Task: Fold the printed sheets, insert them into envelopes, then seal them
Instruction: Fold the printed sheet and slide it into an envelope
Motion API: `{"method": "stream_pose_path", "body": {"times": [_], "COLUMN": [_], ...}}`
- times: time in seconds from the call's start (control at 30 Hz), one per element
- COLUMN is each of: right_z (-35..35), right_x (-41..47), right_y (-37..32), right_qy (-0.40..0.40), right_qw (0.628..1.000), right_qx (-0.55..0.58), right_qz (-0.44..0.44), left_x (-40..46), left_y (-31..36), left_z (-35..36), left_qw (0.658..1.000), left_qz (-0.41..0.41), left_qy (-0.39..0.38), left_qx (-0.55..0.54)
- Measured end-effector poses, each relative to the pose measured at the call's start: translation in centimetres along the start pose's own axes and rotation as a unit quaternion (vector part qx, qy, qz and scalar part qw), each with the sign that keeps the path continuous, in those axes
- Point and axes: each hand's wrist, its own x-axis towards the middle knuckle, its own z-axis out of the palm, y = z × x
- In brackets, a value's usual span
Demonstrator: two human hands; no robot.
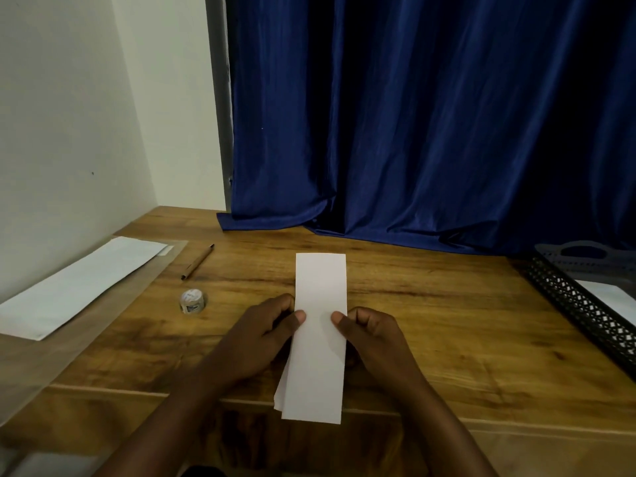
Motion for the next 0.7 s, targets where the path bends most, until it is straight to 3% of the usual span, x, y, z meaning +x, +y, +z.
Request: {"method": "stream_pose_path", "body": {"times": [0.23,0.47,0.7], "right_z": [0.2,-0.1,-0.3], "right_x": [0.0,0.3,0.7], "right_y": [0.2,0.6,1.1], "right_qy": [-0.006,0.033,0.072], "right_qw": [1.0,0.999,0.997], "right_qx": [0.018,0.018,-0.003], "right_qz": [-0.005,0.008,0.019], "left_x": [0.0,0.0,-1.3], "left_y": [-0.1,0.2,1.4], "left_z": [-0.1,0.1,-1.8], "left_qw": [1.0,0.997,0.986], "left_qz": [0.0,0.056,0.108], "left_qy": [0.008,0.001,0.091], "left_qx": [-0.003,0.045,0.091]}}
